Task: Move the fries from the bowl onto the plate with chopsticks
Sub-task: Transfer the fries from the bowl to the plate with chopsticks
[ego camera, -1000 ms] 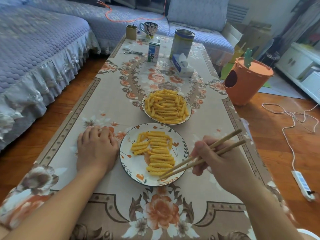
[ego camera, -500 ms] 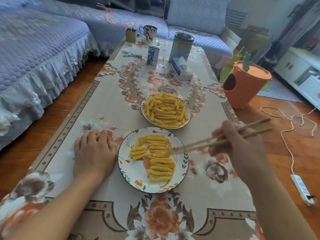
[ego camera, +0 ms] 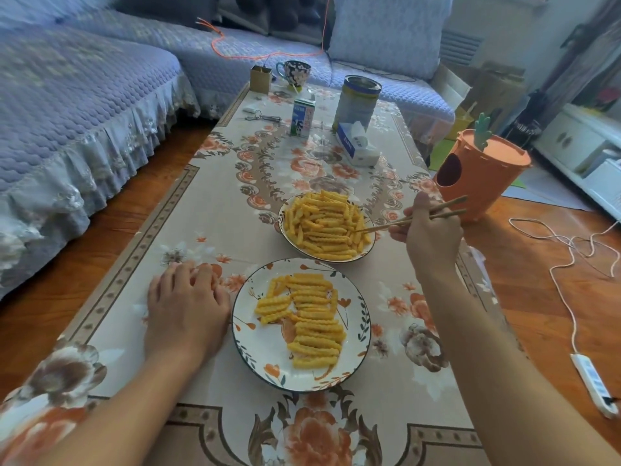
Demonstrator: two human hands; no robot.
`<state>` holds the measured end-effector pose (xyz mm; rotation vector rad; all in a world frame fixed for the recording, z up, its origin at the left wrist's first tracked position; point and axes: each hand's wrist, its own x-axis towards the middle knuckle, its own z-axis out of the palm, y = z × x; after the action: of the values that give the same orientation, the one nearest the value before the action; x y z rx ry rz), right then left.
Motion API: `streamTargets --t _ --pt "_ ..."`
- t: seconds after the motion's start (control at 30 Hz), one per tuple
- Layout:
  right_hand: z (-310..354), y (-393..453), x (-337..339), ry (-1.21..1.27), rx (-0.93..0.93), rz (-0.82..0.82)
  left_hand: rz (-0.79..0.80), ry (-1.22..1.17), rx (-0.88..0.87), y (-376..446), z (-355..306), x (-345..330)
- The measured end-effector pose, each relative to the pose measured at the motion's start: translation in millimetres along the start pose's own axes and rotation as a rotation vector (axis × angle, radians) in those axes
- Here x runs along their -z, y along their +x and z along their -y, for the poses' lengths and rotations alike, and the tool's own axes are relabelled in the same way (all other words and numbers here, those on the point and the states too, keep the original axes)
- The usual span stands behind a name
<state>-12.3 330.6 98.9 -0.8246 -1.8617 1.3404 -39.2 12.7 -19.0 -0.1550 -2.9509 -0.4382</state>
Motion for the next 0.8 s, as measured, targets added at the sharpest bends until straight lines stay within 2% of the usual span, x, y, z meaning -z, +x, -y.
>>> streamTargets --t 0.17,0.23,0.3,0.37,0.43,0.5,0.67,0.8 --pt "9 -5 16 0.074 -0.016 -0.056 0.002 0.009 -0.001 1 1 -1" --pt "21 -12 29 0.122 -0.022 -0.018 0.003 0.008 0.001 1 1 -1" --pt "36 -25 44 0.173 -0.013 0.14 0.003 0.008 0.003 1 0 -1" --pt "51 -43 59 0.183 0.012 0.393 0.007 0.011 0.002 0 0 -1" --pt "59 -66 69 0.082 0.024 0.614 0.011 0.007 0.001 0 0 -1" --pt "58 -88 73 -0.067 0.043 0.732 0.016 0.006 0.002 0 0 -1" --pt "49 -117 80 -0.202 0.097 0.786 0.015 0.002 0.006 -1 0 0" --pt "48 -112 89 -0.218 0.195 0.751 0.011 0.0 0.005 -1 0 0"
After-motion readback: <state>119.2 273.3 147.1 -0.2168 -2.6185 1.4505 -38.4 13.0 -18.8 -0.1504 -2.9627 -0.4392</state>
